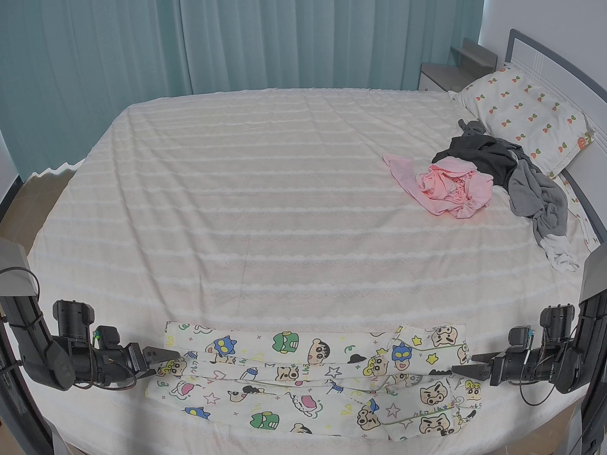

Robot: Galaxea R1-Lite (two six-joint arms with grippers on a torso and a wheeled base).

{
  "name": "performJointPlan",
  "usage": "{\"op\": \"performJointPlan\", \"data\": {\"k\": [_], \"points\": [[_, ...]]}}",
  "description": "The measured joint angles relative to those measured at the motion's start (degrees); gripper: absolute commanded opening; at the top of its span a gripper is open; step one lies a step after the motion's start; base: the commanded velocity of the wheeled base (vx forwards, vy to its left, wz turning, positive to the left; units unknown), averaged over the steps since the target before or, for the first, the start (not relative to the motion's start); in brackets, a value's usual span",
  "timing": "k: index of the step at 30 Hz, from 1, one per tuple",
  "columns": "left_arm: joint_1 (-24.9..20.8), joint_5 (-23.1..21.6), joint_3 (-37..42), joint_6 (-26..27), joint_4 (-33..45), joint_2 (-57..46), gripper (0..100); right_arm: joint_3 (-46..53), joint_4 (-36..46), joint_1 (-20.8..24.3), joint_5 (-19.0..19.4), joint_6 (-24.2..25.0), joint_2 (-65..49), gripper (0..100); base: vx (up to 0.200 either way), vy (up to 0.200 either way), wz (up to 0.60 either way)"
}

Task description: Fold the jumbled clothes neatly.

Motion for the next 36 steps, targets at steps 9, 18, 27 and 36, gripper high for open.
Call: {"op": "performJointPlan", "data": {"k": [9,18,27,36], "points": [[5.3,-10.5,-0.3,-8.4,0.0,-1.7,100,1.3,-8.8,-3.9,-0.2,7.1,-3.6,100,0.000,0.000,0.00],[7.8,-18.4,0.3,-8.7,-0.2,-2.4,100,-0.2,-9.4,9.6,-3.1,19.6,-9.9,100,0.000,0.000,0.00],[9.0,-20.3,1.0,-8.1,-0.4,-2.5,100,-2.8,-9.4,15.6,-4.7,25.2,-6.4,100,0.000,0.000,0.00],[9.2,-20.5,1.2,-7.9,-0.4,-2.5,100,-10.1,-9.4,11.0,-6.7,25.1,3.5,100,0.000,0.000,0.00]]}}
